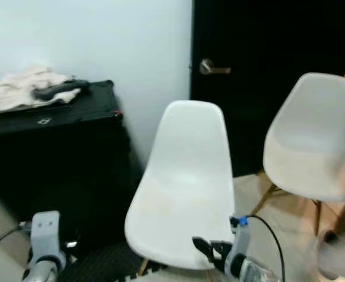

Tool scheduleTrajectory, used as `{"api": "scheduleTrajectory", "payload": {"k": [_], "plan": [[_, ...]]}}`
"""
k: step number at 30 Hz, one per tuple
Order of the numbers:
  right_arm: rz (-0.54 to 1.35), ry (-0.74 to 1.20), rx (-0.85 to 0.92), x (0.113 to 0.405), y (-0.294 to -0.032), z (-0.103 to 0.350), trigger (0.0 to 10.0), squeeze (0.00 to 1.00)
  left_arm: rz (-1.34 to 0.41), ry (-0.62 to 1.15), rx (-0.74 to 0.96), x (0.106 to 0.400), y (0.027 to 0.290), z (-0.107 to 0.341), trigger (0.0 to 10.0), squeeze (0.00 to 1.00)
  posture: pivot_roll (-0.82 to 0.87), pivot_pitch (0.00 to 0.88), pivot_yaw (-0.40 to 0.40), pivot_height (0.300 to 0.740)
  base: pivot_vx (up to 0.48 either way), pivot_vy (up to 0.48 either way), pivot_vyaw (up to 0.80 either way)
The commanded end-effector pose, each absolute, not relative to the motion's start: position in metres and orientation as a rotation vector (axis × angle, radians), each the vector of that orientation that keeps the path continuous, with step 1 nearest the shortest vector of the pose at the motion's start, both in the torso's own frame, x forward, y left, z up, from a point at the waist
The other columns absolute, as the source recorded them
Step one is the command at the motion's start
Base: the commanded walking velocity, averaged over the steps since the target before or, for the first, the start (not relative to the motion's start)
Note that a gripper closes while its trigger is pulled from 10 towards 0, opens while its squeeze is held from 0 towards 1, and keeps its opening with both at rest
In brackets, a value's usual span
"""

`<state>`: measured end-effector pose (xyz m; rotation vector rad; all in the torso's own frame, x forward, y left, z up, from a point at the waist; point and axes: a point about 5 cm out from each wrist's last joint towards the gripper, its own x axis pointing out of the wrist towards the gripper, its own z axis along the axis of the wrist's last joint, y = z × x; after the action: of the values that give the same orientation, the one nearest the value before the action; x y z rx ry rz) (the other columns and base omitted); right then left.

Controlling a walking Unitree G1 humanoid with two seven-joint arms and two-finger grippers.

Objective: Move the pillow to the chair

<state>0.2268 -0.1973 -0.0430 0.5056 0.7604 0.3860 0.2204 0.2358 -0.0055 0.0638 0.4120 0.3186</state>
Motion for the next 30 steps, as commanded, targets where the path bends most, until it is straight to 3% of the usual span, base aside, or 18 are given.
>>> {"api": "scheduleTrajectory", "payload": {"k": [1,6,9,11,21,26,30], "plan": [[0.352,0.814,0.444,0.219,-0.197,-0.051,10.0,0.00,0.338,0.457,0.065,0.212,0.240,-0.015,10.0,0.00,-0.18,0.015,-0.047,0.740,-0.442,0.000,0.00],[0.298,0.895,0.340,0.206,-0.201,-0.061,10.0,0.00,0.345,0.506,0.054,0.206,0.242,-0.027,10.0,0.00,-0.18,0.012,-0.049,0.740,-0.309,0.000,0.00],[0.247,0.978,0.264,0.191,-0.204,-0.072,10.0,0.00,0.365,0.603,0.039,0.193,0.245,-0.044,10.0,0.00,-0.19,0.004,-0.050,0.740,0.000,0.000,-0.80],[0.195,1.059,0.194,0.171,-0.206,-0.083,10.0,0.00,0.394,0.754,0.027,0.167,0.249,-0.067,10.0,0.00,-0.19,0.000,-0.051,0.740,0.000,0.000,-0.80],[0.093,1.222,-0.008,0.130,-0.224,-0.098,10.0,0.00,0.385,1.045,0.053,0.115,0.244,-0.097,10.0,0.00,-0.18,0.000,-0.064,0.740,0.000,0.000,-0.80],[0.094,1.211,-0.034,0.135,-0.223,-0.097,10.0,0.00,0.384,1.143,0.058,0.095,0.241,-0.104,10.0,0.00,-0.20,0.000,-0.055,0.740,0.000,0.000,-0.80],[0.099,1.182,-0.043,0.145,-0.220,-0.095,10.0,0.00,0.363,1.134,0.061,0.100,0.239,-0.104,10.0,0.00,-0.20,0.001,-0.060,0.740,0.000,0.000,-0.80]]}}
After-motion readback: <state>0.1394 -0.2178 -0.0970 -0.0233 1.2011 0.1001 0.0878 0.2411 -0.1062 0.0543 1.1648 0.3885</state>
